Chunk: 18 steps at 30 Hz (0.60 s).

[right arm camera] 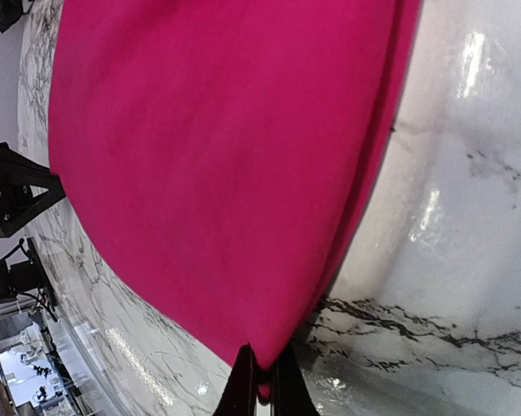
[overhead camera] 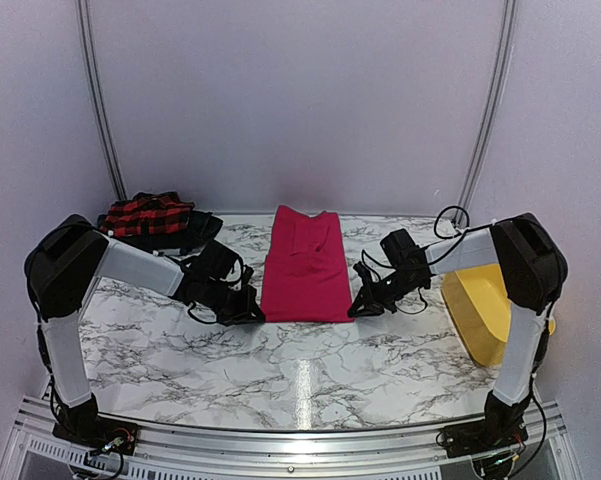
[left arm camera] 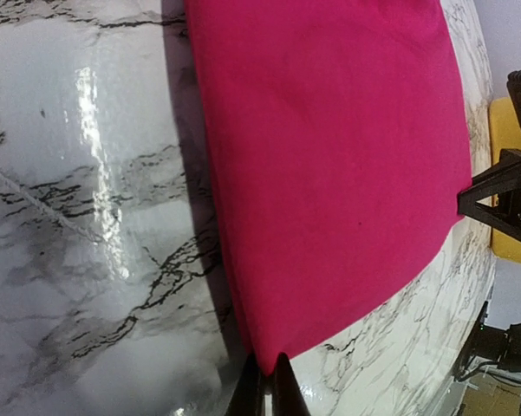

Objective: Fold and stack the mixed laundry pile
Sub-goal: Pick up the 2/3-rectangle-folded T-shirt from the center of the board.

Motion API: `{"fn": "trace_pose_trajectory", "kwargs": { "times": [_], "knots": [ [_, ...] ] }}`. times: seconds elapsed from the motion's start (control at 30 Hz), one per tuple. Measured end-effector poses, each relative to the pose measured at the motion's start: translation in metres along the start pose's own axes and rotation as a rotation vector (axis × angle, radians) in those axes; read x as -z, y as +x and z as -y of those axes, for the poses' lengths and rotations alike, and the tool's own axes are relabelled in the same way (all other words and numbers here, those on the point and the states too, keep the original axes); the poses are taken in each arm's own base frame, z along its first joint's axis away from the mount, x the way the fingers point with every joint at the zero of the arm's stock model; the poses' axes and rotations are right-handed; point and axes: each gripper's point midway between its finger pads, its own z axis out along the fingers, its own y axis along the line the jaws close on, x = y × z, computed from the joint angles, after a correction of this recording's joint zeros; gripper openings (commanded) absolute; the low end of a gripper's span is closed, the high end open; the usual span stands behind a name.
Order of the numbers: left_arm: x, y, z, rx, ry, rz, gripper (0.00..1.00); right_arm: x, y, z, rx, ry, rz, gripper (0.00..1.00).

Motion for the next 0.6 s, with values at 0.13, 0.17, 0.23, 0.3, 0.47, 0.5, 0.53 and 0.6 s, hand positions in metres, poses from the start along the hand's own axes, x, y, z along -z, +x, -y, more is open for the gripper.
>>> {"fn": "trace_pose_trajectory", "kwargs": {
  "times": [0.13, 0.17, 0.23, 0.3, 0.47, 0.5, 0.53, 0.6],
  "knots": [
    [0.004, 0.008, 0.005, -0.013, 0.005, -0.007, 0.00, 0.000, 0.004, -0.005, 0.007, 0.000, -0.010, 0.00],
    [0.006, 0.012, 0.007, -0.018, 0.008, -0.010, 0.00, 0.000, 0.008, -0.007, 0.009, 0.000, -0.015, 0.00],
    [0.014, 0.022, 0.014, -0.031, 0.018, -0.016, 0.00, 0.003, 0.020, -0.015, 0.015, -0.004, -0.030, 0.00],
    [0.026, 0.037, 0.022, -0.044, 0.034, -0.025, 0.00, 0.009, 0.037, -0.024, 0.016, -0.009, -0.045, 0.00],
    [0.064, 0.064, 0.054, -0.069, 0.102, -0.041, 0.00, 0.036, 0.069, -0.055, 0.008, -0.037, -0.058, 0.00],
    [0.071, 0.063, 0.060, -0.076, 0.116, -0.029, 0.00, 0.043, 0.068, -0.061, 0.008, -0.045, -0.046, 0.00],
    [0.077, 0.061, 0.065, -0.080, 0.122, -0.020, 0.00, 0.048, 0.064, -0.066, 0.012, -0.050, -0.033, 0.00],
    [0.086, 0.050, 0.073, -0.080, 0.122, 0.000, 0.00, 0.056, 0.050, -0.074, 0.012, -0.056, -0.010, 0.00]
  ]
}}
